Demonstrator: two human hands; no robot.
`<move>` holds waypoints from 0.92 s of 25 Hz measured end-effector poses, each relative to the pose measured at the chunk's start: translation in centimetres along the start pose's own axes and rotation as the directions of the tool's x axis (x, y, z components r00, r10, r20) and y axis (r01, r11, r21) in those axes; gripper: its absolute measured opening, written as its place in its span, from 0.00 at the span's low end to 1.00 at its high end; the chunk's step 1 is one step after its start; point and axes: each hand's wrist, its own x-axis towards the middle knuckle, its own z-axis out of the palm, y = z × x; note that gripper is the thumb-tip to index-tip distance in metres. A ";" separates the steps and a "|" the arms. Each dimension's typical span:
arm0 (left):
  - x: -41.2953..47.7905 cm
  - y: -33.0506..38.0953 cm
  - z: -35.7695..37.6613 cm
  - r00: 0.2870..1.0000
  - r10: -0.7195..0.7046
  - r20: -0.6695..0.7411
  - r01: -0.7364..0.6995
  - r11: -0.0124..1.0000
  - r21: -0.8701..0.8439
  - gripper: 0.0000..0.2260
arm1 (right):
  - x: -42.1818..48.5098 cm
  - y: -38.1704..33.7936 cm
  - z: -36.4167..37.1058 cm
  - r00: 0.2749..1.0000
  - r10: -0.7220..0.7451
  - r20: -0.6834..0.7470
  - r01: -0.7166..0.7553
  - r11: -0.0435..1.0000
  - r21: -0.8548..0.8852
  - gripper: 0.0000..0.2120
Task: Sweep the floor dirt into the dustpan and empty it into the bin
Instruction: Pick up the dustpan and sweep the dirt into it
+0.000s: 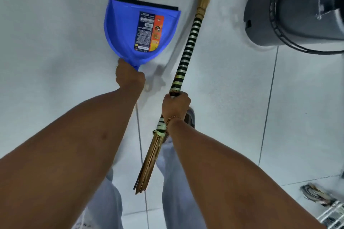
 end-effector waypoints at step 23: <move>-1.2 -35.7 -43.0 0.975 -0.198 -0.103 0.179 0.969 -0.168 0.12 | -35.7 -3.6 21.7 0.786 -0.540 0.301 0.587 0.500 -0.636 0.20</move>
